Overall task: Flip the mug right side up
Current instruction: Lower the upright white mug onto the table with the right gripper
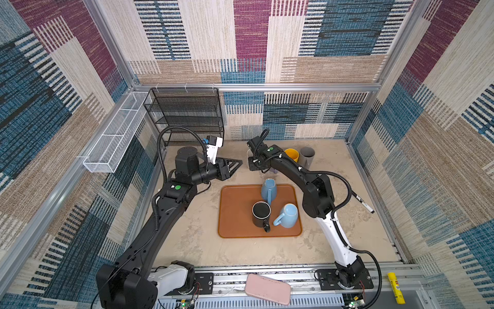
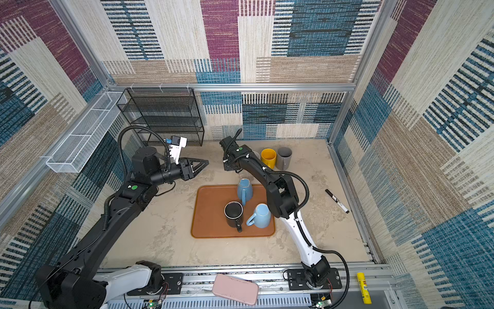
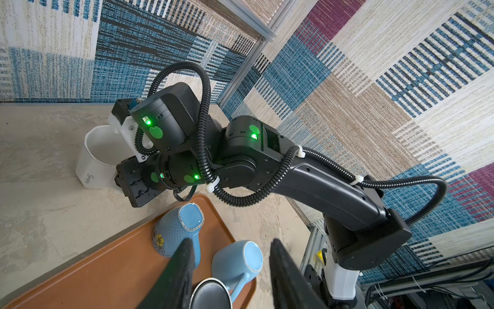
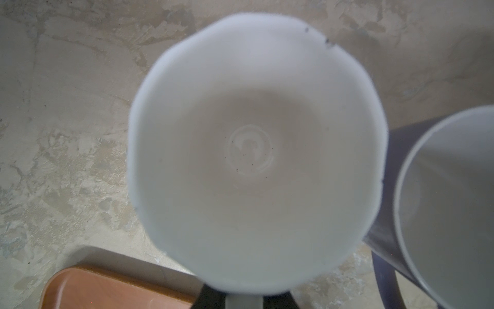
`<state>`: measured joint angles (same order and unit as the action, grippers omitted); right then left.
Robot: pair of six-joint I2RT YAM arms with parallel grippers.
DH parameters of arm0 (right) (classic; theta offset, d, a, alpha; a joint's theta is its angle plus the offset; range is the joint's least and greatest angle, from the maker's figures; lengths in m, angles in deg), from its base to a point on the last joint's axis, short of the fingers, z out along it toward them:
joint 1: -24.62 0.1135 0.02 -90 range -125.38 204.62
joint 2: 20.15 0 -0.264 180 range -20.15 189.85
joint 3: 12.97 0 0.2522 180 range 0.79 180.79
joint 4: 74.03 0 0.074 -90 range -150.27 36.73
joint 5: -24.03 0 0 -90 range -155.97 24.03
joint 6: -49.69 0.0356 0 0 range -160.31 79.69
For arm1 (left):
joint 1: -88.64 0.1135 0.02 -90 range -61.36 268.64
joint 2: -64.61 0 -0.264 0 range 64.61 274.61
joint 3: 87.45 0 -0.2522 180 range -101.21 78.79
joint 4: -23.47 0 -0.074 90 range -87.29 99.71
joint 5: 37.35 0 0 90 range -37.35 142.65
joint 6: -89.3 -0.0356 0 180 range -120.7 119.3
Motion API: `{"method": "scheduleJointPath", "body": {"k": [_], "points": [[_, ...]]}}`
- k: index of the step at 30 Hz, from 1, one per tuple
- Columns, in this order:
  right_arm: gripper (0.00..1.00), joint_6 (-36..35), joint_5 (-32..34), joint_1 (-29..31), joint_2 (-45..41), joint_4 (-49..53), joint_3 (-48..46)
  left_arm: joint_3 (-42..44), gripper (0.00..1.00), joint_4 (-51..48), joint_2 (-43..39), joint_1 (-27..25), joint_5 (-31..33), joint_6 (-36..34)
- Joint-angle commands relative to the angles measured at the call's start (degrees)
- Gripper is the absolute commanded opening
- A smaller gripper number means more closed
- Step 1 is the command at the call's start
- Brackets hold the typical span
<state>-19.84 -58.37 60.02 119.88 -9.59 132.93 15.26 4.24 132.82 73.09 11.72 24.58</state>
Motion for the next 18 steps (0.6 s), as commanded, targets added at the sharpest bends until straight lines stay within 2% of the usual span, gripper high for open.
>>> {"method": "scheduleJointPath", "body": {"k": [1, 7, 18], "points": [[0.07, -0.41, -1.64, 0.11, 0.41, -0.25, 0.49, 0.07, 0.43, -0.07, -0.27, -0.01, -0.2, -2.4], [0.15, -0.71, -1.99, 0.13, 0.53, -0.23, 0.49, 0.07, 0.44, -0.06, -0.29, 0.05, -0.16, -2.36], [0.19, -0.65, -2.25, 0.11, 0.46, -0.23, 0.49, 0.2, 0.44, -0.15, -0.57, 0.0, -0.12, -2.45]]}}
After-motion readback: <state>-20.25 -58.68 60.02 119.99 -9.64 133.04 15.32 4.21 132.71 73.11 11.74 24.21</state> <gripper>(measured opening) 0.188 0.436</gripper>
